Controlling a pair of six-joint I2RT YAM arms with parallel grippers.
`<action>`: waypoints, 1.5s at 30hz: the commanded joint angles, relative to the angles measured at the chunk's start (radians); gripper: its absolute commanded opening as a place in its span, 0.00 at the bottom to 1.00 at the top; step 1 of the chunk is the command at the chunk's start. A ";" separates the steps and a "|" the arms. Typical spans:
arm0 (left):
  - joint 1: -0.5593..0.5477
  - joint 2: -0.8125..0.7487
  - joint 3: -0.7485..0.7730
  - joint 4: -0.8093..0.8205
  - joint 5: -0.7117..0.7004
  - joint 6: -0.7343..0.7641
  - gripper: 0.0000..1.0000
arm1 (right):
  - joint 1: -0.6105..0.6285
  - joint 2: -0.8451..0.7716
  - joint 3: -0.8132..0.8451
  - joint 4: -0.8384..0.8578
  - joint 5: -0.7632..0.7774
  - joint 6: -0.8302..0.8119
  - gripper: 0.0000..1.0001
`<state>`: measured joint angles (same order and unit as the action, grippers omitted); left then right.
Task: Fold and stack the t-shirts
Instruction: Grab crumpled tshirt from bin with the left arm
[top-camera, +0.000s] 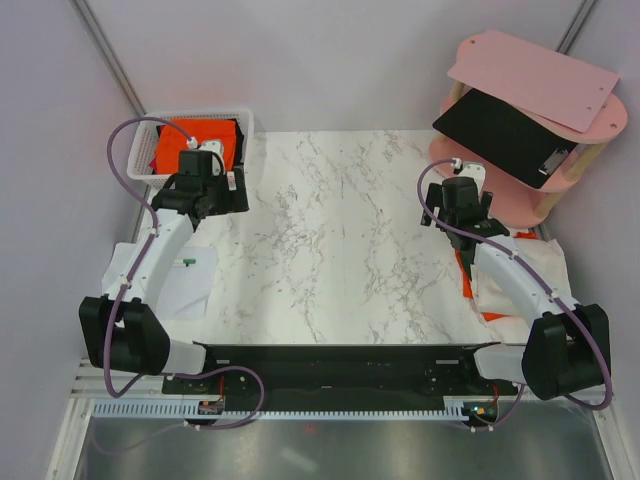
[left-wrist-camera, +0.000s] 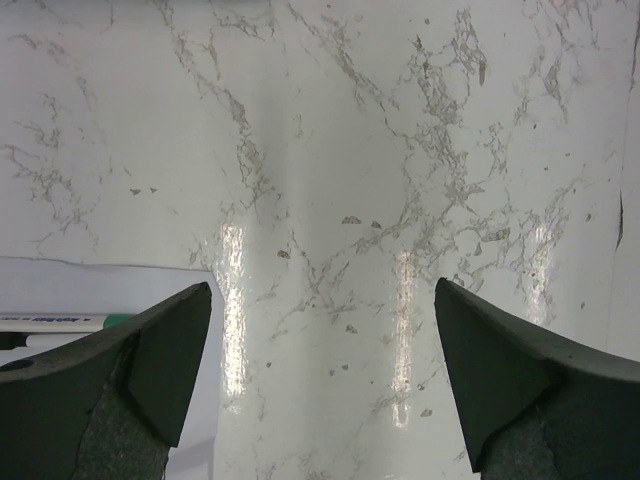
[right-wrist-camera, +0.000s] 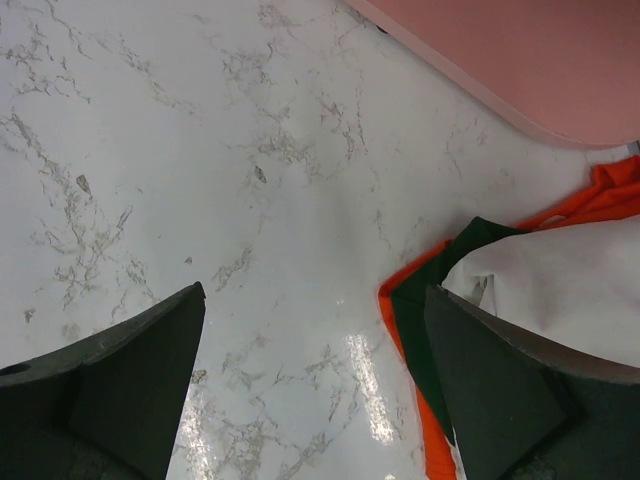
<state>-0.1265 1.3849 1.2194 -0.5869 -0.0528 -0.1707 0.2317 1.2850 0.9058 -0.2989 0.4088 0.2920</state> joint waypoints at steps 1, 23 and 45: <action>-0.001 -0.006 0.012 0.029 -0.024 0.020 1.00 | 0.006 -0.006 -0.007 0.037 -0.014 -0.005 0.98; 0.004 0.466 0.632 -0.106 -0.288 -0.006 0.96 | 0.008 0.088 -0.039 0.156 -0.080 -0.002 0.98; 0.171 1.060 1.253 -0.142 -0.228 -0.127 0.92 | 0.015 0.195 0.004 0.182 -0.156 -0.014 0.98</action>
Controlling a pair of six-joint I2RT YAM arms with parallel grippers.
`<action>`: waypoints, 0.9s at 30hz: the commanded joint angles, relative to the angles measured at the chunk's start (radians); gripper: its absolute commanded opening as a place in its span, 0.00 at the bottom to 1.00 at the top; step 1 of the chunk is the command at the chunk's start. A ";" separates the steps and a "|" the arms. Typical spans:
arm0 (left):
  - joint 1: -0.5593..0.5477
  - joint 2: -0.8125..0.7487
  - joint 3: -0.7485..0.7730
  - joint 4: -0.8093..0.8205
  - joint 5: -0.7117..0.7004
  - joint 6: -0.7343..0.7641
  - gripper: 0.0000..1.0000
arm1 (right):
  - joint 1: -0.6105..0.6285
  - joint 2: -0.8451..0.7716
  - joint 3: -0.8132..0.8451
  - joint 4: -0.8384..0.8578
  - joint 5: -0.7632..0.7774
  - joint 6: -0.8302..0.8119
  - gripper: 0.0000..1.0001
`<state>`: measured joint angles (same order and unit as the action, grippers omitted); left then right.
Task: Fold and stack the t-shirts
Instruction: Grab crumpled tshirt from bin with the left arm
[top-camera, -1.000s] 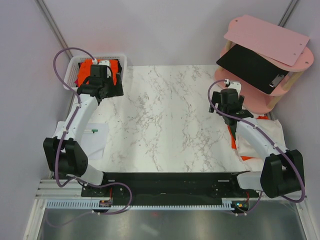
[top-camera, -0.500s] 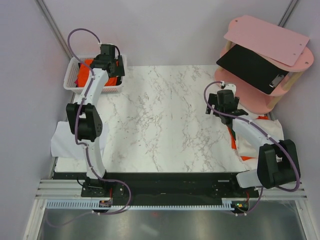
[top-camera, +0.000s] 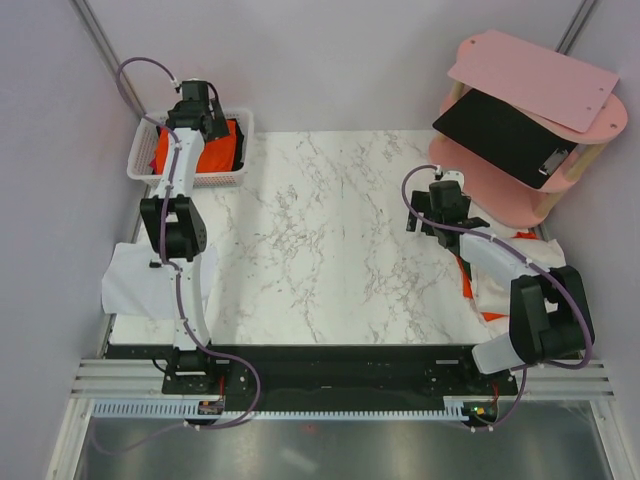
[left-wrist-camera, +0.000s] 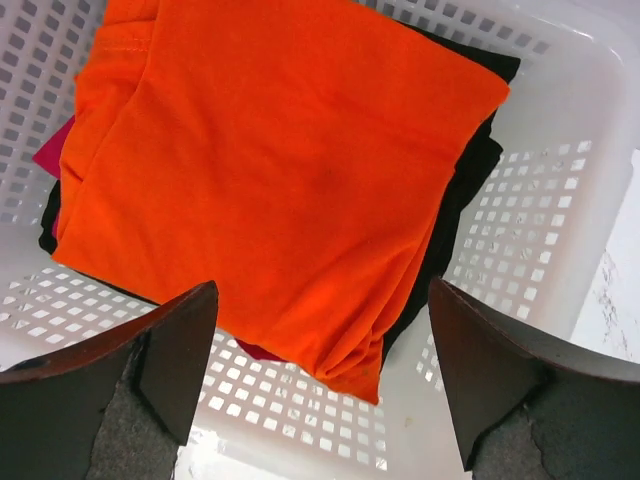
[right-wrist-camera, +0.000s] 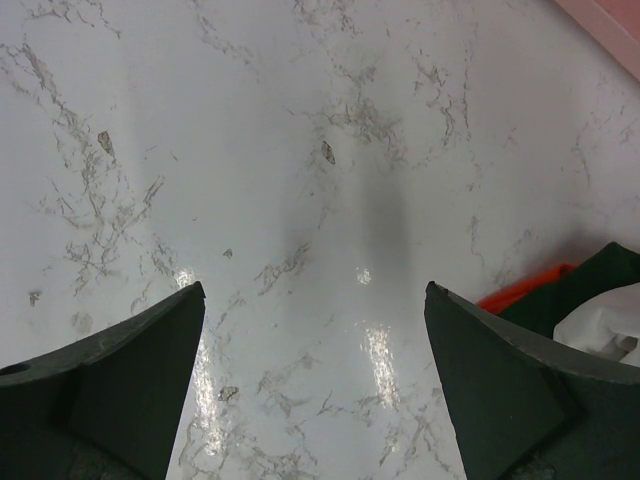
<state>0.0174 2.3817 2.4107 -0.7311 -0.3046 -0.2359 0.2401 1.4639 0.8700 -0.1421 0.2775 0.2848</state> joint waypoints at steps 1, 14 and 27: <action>0.039 0.073 0.067 0.002 0.028 -0.071 0.92 | 0.008 0.024 0.041 0.024 -0.023 -0.007 0.98; 0.104 0.148 0.042 0.002 0.084 -0.080 0.91 | 0.030 0.055 0.050 0.021 -0.037 -0.007 0.98; 0.105 0.214 0.047 -0.017 0.102 -0.062 0.84 | 0.033 0.069 0.057 0.018 -0.038 -0.007 0.98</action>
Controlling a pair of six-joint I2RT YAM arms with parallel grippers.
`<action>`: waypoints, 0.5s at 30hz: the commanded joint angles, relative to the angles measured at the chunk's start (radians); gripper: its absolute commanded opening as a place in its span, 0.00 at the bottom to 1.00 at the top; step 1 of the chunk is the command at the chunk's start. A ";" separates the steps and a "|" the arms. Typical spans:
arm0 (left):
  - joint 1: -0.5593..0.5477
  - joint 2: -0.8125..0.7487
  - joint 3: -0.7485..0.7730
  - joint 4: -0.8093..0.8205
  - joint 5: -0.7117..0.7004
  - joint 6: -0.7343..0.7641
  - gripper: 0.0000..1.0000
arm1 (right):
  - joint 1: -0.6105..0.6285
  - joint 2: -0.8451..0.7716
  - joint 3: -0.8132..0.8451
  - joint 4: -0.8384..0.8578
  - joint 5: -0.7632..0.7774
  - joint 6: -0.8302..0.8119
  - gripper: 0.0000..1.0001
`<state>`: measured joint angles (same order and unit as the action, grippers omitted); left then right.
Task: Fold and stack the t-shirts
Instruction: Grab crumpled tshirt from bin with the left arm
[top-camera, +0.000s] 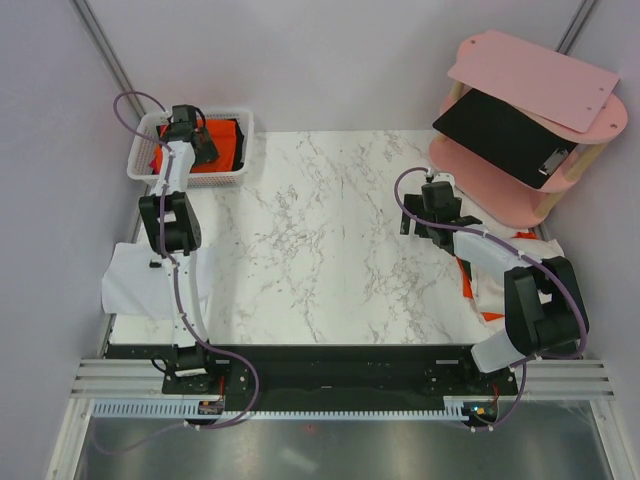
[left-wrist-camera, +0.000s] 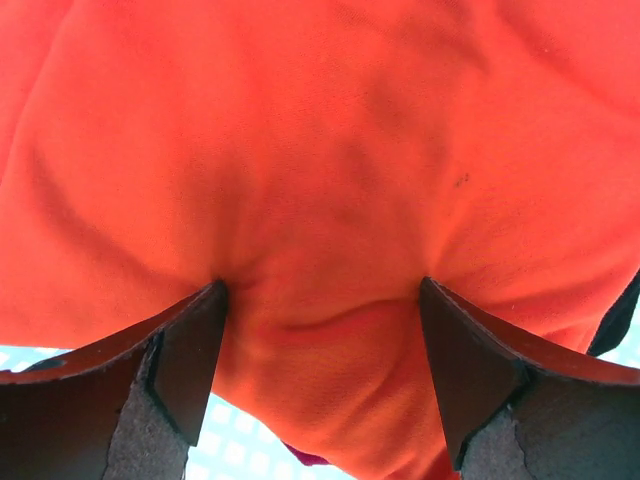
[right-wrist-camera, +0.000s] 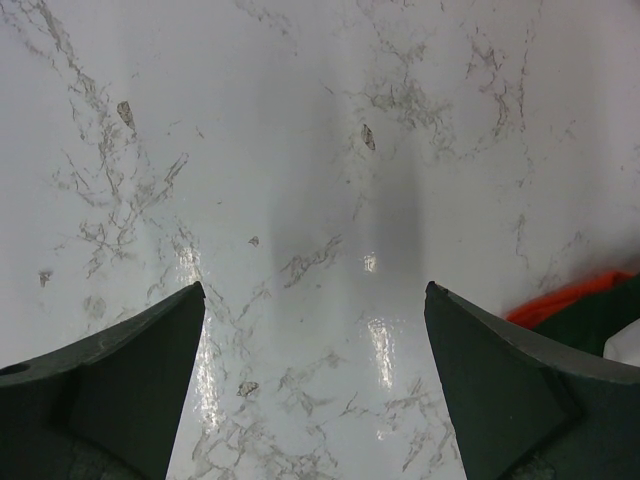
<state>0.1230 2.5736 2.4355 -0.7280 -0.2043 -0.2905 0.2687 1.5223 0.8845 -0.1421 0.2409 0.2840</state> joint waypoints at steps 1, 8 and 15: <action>0.000 0.022 0.020 -0.022 -0.004 -0.007 0.83 | 0.006 0.012 0.044 0.018 -0.002 -0.006 0.98; 0.000 0.034 0.034 -0.021 0.003 -0.012 0.09 | 0.006 0.018 0.044 0.018 -0.009 -0.003 0.98; 0.000 -0.006 0.053 -0.011 0.035 -0.022 0.02 | 0.009 0.019 0.034 0.019 -0.009 0.001 0.98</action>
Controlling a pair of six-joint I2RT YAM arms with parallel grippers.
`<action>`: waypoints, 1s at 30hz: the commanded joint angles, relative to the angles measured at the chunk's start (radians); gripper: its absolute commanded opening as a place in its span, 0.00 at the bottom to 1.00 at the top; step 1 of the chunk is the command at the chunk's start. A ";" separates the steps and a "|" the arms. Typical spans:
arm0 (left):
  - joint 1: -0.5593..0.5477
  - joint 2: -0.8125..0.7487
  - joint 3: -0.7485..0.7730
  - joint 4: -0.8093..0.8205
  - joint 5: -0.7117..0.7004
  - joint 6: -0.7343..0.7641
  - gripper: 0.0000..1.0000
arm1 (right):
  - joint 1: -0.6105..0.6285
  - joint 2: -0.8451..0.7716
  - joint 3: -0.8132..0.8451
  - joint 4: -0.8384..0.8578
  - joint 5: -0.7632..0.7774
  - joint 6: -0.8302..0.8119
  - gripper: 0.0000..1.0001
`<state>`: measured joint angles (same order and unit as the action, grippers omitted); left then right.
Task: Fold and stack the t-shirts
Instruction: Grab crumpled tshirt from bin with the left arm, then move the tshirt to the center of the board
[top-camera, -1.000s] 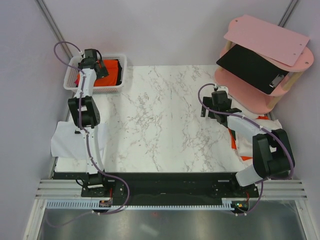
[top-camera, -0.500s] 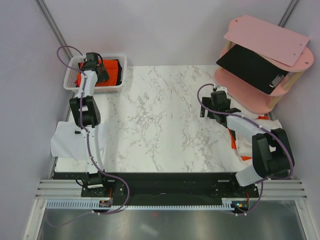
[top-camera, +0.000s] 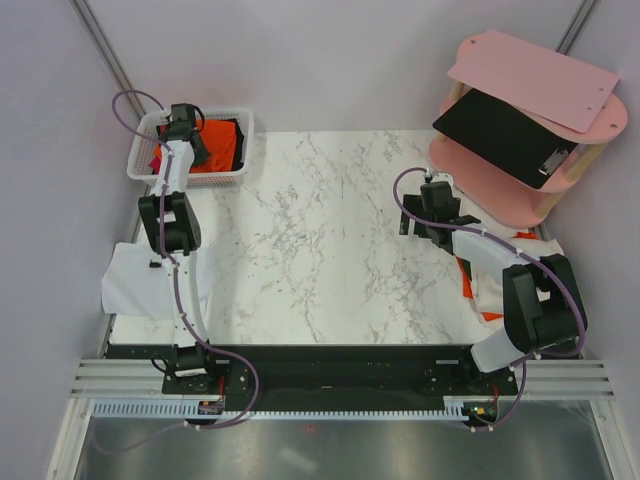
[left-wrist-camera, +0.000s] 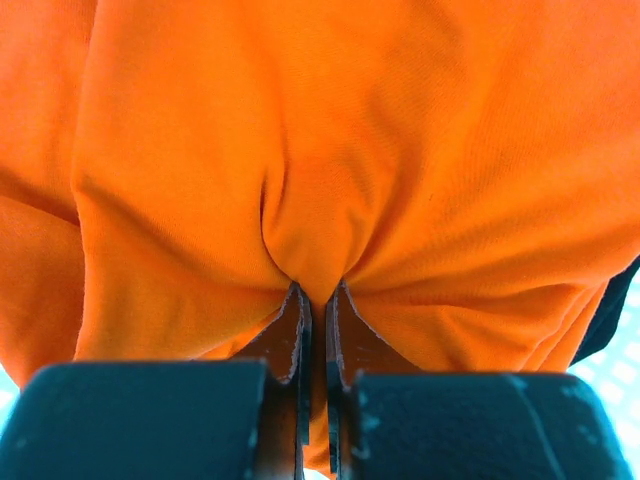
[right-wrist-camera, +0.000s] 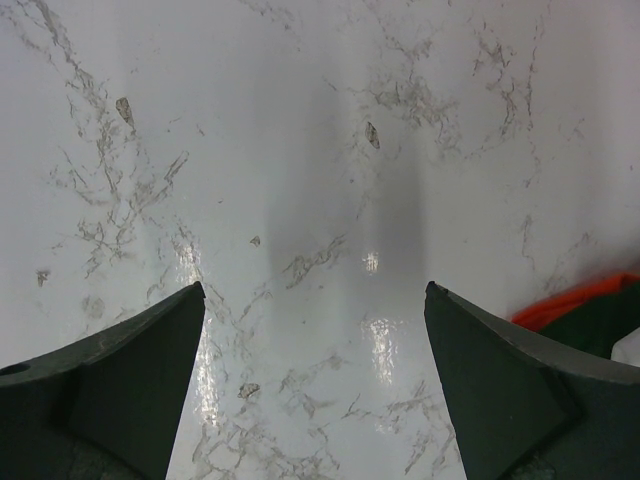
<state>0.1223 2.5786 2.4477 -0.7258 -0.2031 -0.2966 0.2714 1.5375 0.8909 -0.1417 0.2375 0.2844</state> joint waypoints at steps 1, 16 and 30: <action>0.000 -0.023 0.040 -0.012 0.059 -0.021 0.02 | 0.006 0.004 0.026 0.021 -0.006 0.002 0.98; -0.024 -0.466 0.047 0.043 0.361 -0.096 0.02 | 0.012 -0.057 0.043 -0.004 0.014 -0.016 0.98; -0.448 -0.827 -0.289 0.042 0.502 -0.078 0.02 | -0.006 -0.203 0.137 -0.124 0.143 -0.005 0.98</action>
<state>-0.2024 1.7744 2.3043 -0.6765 0.2420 -0.3573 0.2768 1.4132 0.9825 -0.2085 0.3119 0.2829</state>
